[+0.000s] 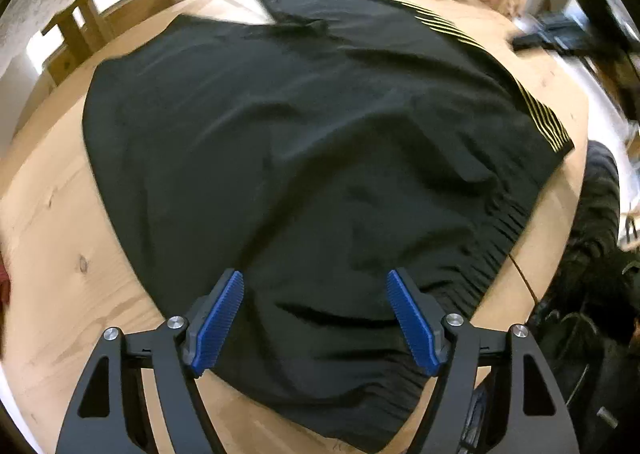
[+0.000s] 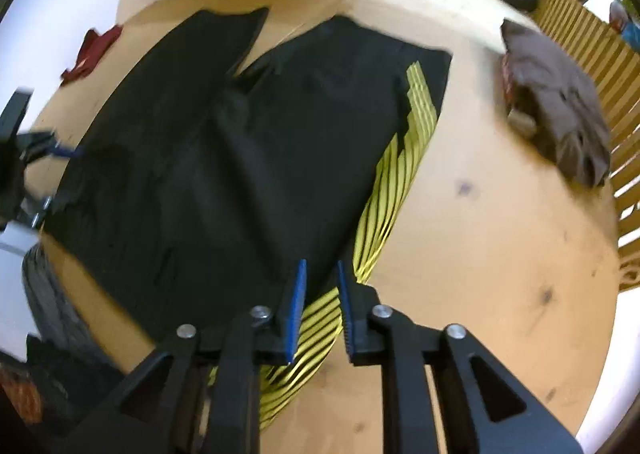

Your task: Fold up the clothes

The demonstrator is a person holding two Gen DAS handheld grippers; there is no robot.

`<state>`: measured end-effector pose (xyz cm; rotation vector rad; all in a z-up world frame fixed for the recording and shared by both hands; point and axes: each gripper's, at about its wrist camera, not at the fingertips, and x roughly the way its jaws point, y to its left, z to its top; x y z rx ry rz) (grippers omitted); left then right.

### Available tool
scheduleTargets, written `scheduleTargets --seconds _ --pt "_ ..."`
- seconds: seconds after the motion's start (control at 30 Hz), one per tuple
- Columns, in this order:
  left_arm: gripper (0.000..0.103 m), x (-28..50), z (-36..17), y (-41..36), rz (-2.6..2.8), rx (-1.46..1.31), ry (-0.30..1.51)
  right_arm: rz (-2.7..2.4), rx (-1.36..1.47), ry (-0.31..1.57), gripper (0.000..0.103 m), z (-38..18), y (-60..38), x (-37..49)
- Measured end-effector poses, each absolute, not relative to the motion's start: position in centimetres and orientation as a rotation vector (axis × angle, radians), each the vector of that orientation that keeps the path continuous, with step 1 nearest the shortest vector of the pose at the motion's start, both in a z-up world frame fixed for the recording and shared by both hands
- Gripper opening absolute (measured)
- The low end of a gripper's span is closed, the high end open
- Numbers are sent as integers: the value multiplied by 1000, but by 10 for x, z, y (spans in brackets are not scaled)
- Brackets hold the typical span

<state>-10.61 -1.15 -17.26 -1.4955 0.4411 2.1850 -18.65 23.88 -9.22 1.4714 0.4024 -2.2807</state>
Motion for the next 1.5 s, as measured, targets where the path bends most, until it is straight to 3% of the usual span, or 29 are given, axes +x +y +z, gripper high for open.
scheduleTargets --seconds 0.4,0.43,0.5,0.6,0.67,0.8,1.13,1.5 --pt "81 -104 -178 -40 2164 -1556 431 -2196 1543 484 22 -148 224 -185" --pt "79 -106 -176 -43 2163 -1566 426 -2193 1548 494 22 -149 223 -183" --pt "67 -113 -170 -50 2179 -1570 395 -2190 1549 497 22 -146 220 -184" --pt "67 -140 -149 -77 2277 -1542 273 -2207 1481 423 22 -129 208 -196" --pt "67 -155 -138 -99 2354 -1534 201 -2198 1431 394 23 -117 189 -209" --pt "67 -198 -125 -127 2472 -1520 131 -2177 1341 419 40 -98 144 -254" --pt "67 -343 -147 -173 2594 -1551 165 -2200 1307 353 43 -74 80 -397" --pt "67 -388 -174 -171 2564 -1599 237 -2140 1383 246 43 -115 30 -484"
